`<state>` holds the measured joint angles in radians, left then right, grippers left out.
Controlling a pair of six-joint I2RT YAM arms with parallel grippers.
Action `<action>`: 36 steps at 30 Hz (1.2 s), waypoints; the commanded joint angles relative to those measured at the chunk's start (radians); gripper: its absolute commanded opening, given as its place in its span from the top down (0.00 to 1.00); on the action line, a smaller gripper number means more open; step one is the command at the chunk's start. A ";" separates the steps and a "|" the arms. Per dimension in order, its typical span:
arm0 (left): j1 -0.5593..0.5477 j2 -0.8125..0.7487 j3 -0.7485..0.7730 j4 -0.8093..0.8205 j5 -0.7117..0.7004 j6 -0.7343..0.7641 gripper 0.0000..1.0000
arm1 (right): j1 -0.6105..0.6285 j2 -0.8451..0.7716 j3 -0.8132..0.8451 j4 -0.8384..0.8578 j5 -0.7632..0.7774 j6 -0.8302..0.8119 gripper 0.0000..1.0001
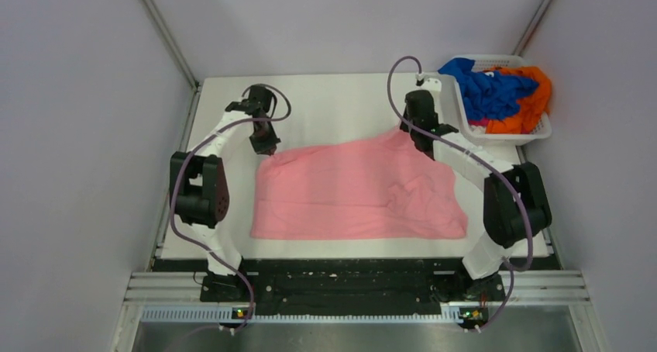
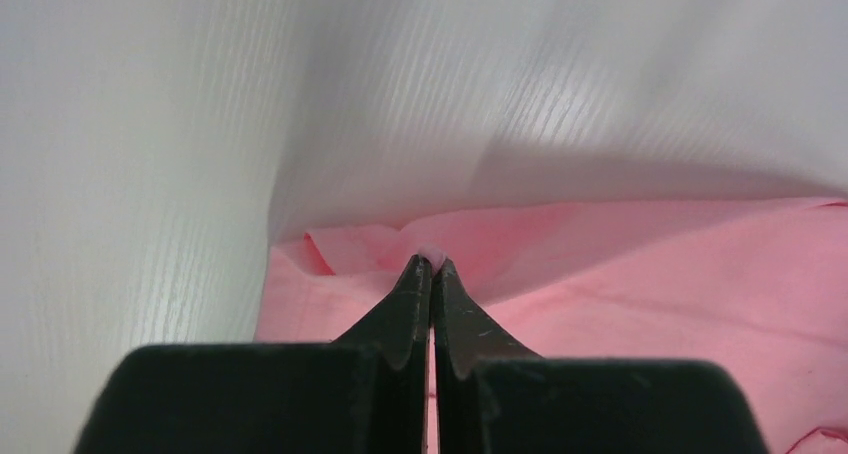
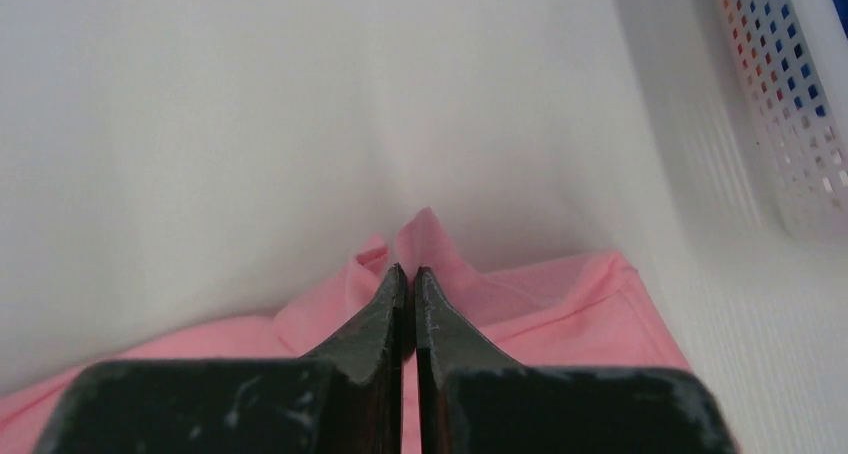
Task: Fold and stack the t-shirts
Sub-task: Fold the other side of the tshirt into a rectangle
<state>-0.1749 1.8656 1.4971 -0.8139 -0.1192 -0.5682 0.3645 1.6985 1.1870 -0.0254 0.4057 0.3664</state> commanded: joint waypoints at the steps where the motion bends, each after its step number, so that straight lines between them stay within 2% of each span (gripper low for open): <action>1: -0.020 -0.122 -0.085 0.038 -0.011 0.005 1.00 | 0.065 -0.185 -0.123 -0.028 0.059 -0.008 1.00; 10: -0.048 -0.264 -0.259 0.056 -0.048 -0.034 1.00 | 0.116 -0.483 -0.312 -0.252 0.131 0.091 1.00; 17: -0.049 -0.357 -0.395 0.094 -0.052 -0.062 1.00 | 0.119 -0.689 -0.454 -0.395 0.072 0.162 1.00; 24: -0.049 -0.403 -0.513 0.113 -0.096 -0.096 1.00 | 0.120 -0.792 -0.597 -0.522 -0.024 0.307 1.00; 27: -0.049 -0.415 -0.548 0.108 -0.114 -0.113 0.98 | 0.125 -0.833 -0.634 -0.615 -0.109 0.399 0.89; 28: -0.048 -0.420 -0.556 0.100 -0.129 -0.118 0.97 | 0.125 -0.843 -0.637 -0.663 -0.148 0.427 0.79; 29: -0.049 -0.426 -0.560 0.088 -0.155 -0.128 0.93 | 0.125 -0.854 -0.637 -0.709 -0.189 0.452 0.65; 30: -0.048 -0.431 -0.559 0.071 -0.186 -0.141 0.85 | 0.125 -0.865 -0.633 -0.749 -0.226 0.467 0.58; 32: -0.037 -0.442 -0.538 0.021 -0.245 -0.165 0.71 | 0.125 -0.902 -0.625 -0.796 -0.313 0.474 0.53; 35: -0.019 -0.475 -0.486 -0.040 -0.309 -0.179 0.44 | 0.125 -0.950 -0.589 -0.806 -0.385 0.433 0.34; 36: -0.015 -0.489 -0.466 -0.054 -0.324 -0.183 0.30 | 0.125 -0.960 -0.577 -0.805 -0.380 0.413 0.27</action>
<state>-0.2127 1.4578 0.9466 -0.7906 -0.3138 -0.7063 0.4774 0.7952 0.5430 -0.7708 0.1463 0.7891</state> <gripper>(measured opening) 0.503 0.630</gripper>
